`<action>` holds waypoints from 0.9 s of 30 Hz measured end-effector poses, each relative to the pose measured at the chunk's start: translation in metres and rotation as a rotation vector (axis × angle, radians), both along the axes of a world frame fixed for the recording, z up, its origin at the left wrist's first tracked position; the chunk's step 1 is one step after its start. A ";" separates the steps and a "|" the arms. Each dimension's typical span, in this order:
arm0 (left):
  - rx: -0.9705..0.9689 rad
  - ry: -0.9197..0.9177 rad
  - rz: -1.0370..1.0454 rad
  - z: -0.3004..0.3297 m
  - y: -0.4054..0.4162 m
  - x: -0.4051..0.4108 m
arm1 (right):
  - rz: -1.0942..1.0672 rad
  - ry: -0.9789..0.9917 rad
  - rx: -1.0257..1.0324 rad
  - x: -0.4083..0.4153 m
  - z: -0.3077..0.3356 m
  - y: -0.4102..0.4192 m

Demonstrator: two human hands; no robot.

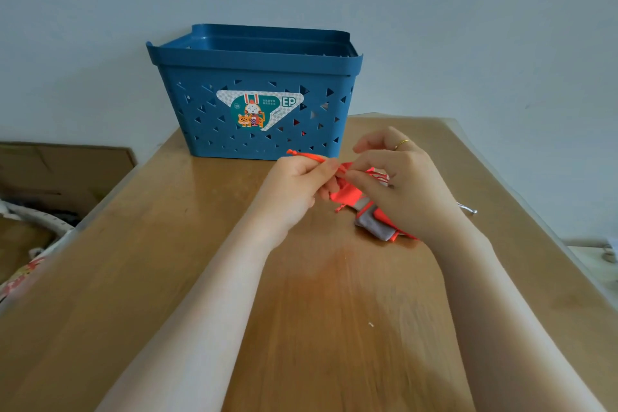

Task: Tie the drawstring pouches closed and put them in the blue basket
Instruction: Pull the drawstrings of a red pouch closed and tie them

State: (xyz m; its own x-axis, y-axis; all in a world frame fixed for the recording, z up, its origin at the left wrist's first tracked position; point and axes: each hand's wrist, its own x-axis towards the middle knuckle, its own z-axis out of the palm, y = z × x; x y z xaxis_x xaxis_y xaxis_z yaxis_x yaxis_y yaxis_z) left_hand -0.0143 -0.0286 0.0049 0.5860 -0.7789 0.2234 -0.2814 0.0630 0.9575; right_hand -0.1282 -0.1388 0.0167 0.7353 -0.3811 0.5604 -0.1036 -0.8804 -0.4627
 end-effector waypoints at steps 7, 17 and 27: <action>0.023 0.340 -0.074 0.007 0.003 -0.003 | 0.134 0.029 -0.017 -0.002 -0.003 -0.002; 0.025 0.215 -0.089 0.013 0.005 -0.006 | 0.273 -0.102 0.757 -0.004 -0.001 -0.001; 0.045 -0.090 0.016 0.013 0.008 0.002 | 0.071 -0.025 0.528 -0.010 0.009 0.004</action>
